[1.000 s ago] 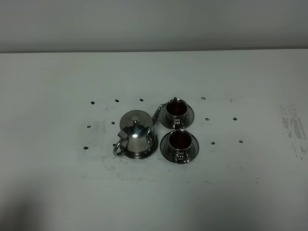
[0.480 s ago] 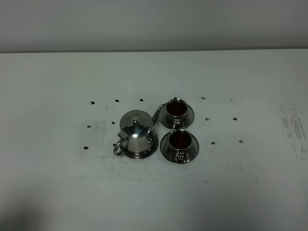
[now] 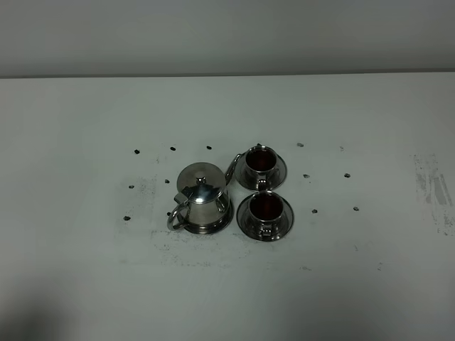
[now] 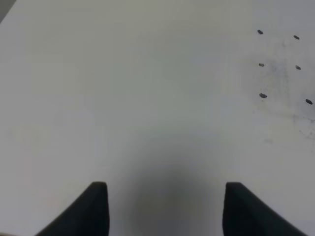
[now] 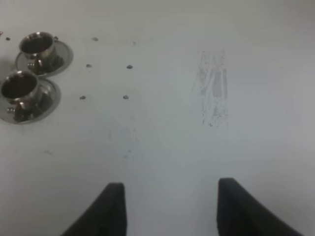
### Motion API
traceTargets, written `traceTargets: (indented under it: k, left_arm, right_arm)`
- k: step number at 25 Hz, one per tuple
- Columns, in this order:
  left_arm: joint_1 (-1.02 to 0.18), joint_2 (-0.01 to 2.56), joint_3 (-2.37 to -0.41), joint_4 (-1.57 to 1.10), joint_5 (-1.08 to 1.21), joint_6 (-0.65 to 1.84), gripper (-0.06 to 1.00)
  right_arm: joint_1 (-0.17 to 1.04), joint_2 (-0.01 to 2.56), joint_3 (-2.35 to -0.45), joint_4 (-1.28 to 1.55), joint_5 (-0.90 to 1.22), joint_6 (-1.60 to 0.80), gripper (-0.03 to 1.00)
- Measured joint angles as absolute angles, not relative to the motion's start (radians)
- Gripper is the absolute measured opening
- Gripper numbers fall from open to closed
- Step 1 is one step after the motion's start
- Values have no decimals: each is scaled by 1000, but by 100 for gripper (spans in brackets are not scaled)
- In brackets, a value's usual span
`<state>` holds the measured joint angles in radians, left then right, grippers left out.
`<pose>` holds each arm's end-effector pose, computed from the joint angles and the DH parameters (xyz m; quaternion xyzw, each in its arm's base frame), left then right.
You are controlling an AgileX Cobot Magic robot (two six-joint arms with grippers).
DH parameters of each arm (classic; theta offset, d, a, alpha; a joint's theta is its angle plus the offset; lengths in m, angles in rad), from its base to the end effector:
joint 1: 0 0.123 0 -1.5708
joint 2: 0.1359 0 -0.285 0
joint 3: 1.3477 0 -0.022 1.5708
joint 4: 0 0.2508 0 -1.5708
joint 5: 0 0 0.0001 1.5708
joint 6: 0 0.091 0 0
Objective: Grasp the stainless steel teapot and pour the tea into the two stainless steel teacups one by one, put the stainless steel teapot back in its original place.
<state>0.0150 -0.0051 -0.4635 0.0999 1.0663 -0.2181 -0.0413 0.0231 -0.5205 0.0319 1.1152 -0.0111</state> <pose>-0.0021 0.0079 0.2670 -0.1015 0.8557 -0.0015 0.5075 -0.0059 0.0029 0.2788 0.0121 0.8676 0.0029 0.4971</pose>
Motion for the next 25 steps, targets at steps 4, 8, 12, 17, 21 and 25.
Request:
traceTargets:
  k: [4,8,12,17,21,25]
  left_arm:
    - [15,-5,-463,100,1066,-218,51]
    - [15,-5,-463,100,1066,-218,51]
    - [15,-5,-463,100,1066,-218,51]
    - [15,-5,-463,100,1066,-218,51]
    - [15,-5,-463,100,1066,-218,51]
    - [15,-5,-463,100,1066,-218,51]
  right_arm:
    - [-41,23,-520,32,1115,-11,44]
    - [-41,23,-520,32,1115,-11,44]
    - [-41,23,-520,32,1115,-11,44]
    - [-41,23,-520,32,1115,-11,44]
    - [-41,23,-520,32,1115,-11,44]
    - [-41,23,-520,32,1115,-11,44]
